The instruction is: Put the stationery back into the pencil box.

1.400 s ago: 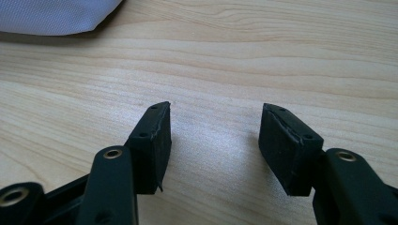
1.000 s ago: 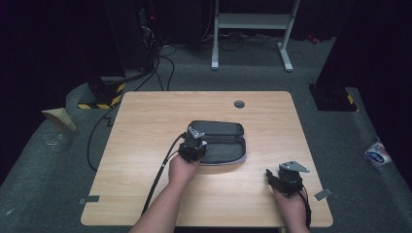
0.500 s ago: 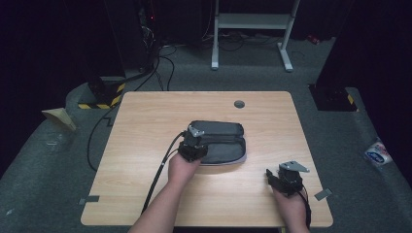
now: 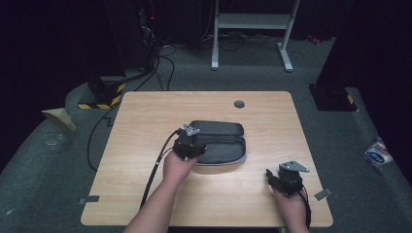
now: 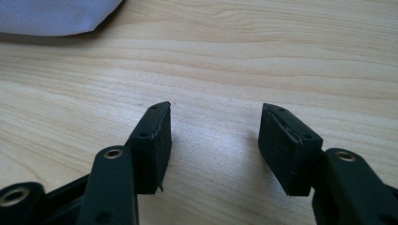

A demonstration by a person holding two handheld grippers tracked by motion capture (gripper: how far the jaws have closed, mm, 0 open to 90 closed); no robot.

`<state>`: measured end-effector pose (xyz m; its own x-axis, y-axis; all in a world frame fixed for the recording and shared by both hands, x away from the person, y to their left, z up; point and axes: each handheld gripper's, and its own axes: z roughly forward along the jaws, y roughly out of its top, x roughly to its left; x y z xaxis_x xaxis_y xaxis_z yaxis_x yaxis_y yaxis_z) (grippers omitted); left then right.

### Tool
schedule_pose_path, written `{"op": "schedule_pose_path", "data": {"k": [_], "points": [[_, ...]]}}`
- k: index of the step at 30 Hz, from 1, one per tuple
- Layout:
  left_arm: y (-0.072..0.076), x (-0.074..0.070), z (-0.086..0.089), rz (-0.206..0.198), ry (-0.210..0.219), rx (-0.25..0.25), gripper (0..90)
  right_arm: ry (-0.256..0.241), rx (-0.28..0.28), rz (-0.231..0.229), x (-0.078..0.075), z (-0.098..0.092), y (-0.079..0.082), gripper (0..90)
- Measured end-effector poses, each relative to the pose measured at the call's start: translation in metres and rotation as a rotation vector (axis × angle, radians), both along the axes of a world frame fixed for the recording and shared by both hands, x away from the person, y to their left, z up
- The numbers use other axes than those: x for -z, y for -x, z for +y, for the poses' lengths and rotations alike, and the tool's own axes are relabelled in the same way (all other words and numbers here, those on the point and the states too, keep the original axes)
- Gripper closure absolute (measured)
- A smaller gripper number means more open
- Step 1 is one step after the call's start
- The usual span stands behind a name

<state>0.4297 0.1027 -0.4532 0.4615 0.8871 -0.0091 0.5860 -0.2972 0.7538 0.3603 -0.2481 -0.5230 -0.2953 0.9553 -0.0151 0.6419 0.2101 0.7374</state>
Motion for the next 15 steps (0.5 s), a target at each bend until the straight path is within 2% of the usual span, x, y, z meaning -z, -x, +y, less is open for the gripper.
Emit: {"op": "schedule_pose_path", "data": {"k": [2, 3, 5, 7, 9, 15], "points": [[0.001, -0.002, 0.001, -0.012, 0.002, 0.003, 41.6, 0.000, 0.000, 0.000, 0.000, 0.000, 0.000, 44.1], [0.001, -0.003, 0.002, -0.017, 0.005, -0.012, 39.1, 0.000, 0.000, 0.000, 0.000, 0.000, 0.000, 44.1], [0.001, -0.005, 0.003, -0.022, 0.020, -0.032, 29.6, 0.001, -0.001, -0.001, 0.000, 0.000, 0.000, 44.2], [0.000, -0.006, 0.004, -0.024, 0.027, -0.032, 25.2, 0.001, -0.001, -0.001, 0.000, 0.000, 0.000, 44.2], [0.000, -0.006, 0.005, -0.023, 0.034, -0.015, 19.1, 0.000, 0.000, 0.000, 0.000, 0.000, 0.000, 44.3], [0.000, -0.008, 0.015, -0.004, 0.051, -0.020, 3.0, 0.001, -0.004, 0.001, 0.000, -0.001, -0.001, 44.2]]}}
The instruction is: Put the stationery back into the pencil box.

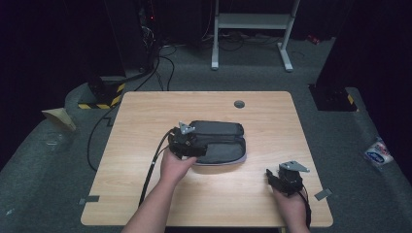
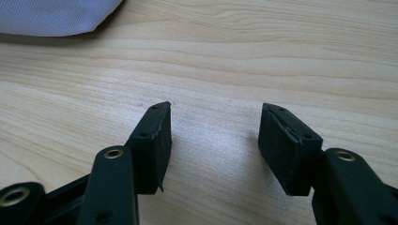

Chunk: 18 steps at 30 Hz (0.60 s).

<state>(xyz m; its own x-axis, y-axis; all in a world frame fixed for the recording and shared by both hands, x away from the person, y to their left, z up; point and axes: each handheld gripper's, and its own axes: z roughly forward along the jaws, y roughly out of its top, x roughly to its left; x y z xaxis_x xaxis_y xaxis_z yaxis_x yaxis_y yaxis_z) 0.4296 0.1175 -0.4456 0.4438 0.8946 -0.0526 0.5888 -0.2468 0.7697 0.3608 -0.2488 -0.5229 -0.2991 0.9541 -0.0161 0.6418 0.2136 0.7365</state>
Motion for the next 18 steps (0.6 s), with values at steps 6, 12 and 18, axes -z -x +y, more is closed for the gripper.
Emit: {"op": "schedule_pose_path", "data": {"k": [6, 12, 18], "points": [[0.006, -0.004, 0.017, -0.008, 0.006, -0.001, 0.0, -0.003, 0.001, 0.002, 0.000, 0.000, 0.000, 44.2], [0.014, 0.005, 0.041, 0.003, 0.001, -0.016, 0.0, -0.002, 0.000, 0.000, 0.000, 0.000, 0.000, 44.2], [0.027, 0.027, 0.068, 0.033, -0.007, -0.036, 0.0, 0.000, -0.001, -0.001, 0.000, 0.000, 0.000, 44.1]]}}
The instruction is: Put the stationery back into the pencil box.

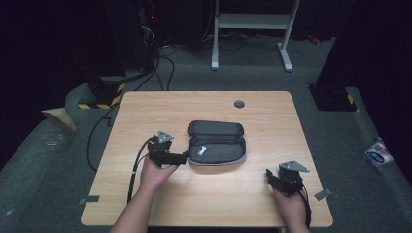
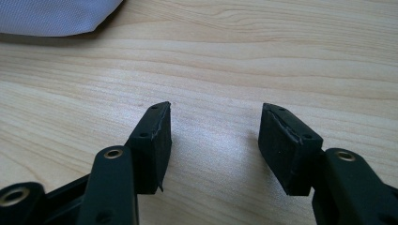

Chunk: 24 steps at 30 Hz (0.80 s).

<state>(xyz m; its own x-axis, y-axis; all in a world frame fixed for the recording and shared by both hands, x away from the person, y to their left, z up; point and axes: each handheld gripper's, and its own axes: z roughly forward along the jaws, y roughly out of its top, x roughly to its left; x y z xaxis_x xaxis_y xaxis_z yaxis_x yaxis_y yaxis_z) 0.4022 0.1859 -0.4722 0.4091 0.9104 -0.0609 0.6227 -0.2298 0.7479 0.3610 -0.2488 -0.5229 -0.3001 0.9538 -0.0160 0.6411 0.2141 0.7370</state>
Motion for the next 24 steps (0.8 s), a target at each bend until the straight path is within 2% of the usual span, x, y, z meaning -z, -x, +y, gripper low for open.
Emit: {"op": "schedule_pose_path", "data": {"k": [3, 10, 12, 17, 23, 24], "points": [[0.007, 0.011, 0.013, 0.019, 0.000, -0.009, 0.0, 0.000, 0.000, 0.000, 0.000, 0.000, 0.000, 44.2], [0.025, 0.031, 0.038, 0.061, -0.047, -0.007, 0.0, -0.001, 0.001, 0.001, 0.000, 0.000, 0.000, 44.2], [0.031, 0.036, 0.043, 0.069, -0.076, -0.012, 0.0, 0.000, 0.001, 0.000, 0.000, 0.000, 0.000, 44.2], [0.044, 0.042, 0.059, 0.072, -0.111, -0.016, 0.0, 0.000, 0.001, 0.000, 0.000, 0.000, 0.000, 44.2], [0.054, 0.052, 0.068, 0.076, -0.117, 0.001, 0.2, 0.001, 0.000, -0.003, 0.000, 0.000, 0.000, 44.1], [0.056, 0.055, 0.070, 0.064, -0.105, 0.004, 0.0, 0.001, 0.000, -0.002, 0.000, 0.000, 0.000, 44.2]]}}
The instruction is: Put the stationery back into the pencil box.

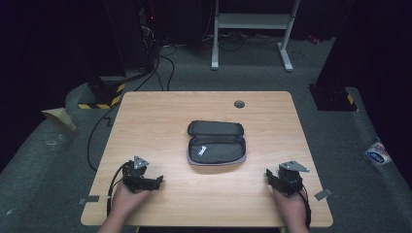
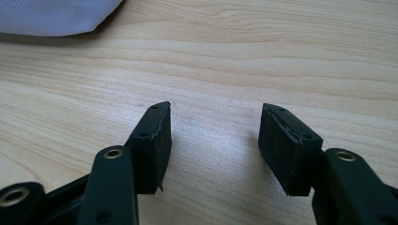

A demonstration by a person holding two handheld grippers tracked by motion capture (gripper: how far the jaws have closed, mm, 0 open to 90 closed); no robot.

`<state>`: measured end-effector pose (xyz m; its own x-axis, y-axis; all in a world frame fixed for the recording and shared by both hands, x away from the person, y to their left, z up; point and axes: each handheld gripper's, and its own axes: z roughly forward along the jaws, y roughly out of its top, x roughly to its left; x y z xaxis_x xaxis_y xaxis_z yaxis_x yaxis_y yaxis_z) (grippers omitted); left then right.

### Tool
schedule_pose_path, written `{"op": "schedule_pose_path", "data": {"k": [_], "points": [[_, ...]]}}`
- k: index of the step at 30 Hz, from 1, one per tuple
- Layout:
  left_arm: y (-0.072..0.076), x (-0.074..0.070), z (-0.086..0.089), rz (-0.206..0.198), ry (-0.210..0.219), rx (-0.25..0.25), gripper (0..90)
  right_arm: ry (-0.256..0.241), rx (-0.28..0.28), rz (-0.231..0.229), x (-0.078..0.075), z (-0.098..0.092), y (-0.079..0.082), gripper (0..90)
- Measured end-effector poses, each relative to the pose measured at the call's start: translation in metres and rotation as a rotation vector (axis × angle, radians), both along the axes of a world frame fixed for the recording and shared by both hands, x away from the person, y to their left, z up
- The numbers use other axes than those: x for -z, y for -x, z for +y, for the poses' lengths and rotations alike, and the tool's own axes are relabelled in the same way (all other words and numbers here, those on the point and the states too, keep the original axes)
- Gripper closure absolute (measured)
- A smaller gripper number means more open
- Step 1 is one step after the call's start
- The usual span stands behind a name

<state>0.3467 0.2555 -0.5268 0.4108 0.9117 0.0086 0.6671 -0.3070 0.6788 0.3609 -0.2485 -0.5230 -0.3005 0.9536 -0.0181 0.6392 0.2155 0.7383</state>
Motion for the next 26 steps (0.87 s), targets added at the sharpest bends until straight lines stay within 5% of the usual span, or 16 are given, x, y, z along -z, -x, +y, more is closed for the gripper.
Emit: {"op": "schedule_pose_path", "data": {"k": [4, 26], "points": [[0.0068, 0.0036, 0.0011, -0.040, 0.021, -0.020, 0.6, 0.000, 0.003, 0.000, 0.0000, 0.0002, 0.0003, 44.1], [0.0080, 0.0032, -0.0008, -0.038, 0.014, -0.025, 1.5, -0.001, 0.012, 0.002, 0.0000, 0.0004, -0.0002, 43.2]]}}
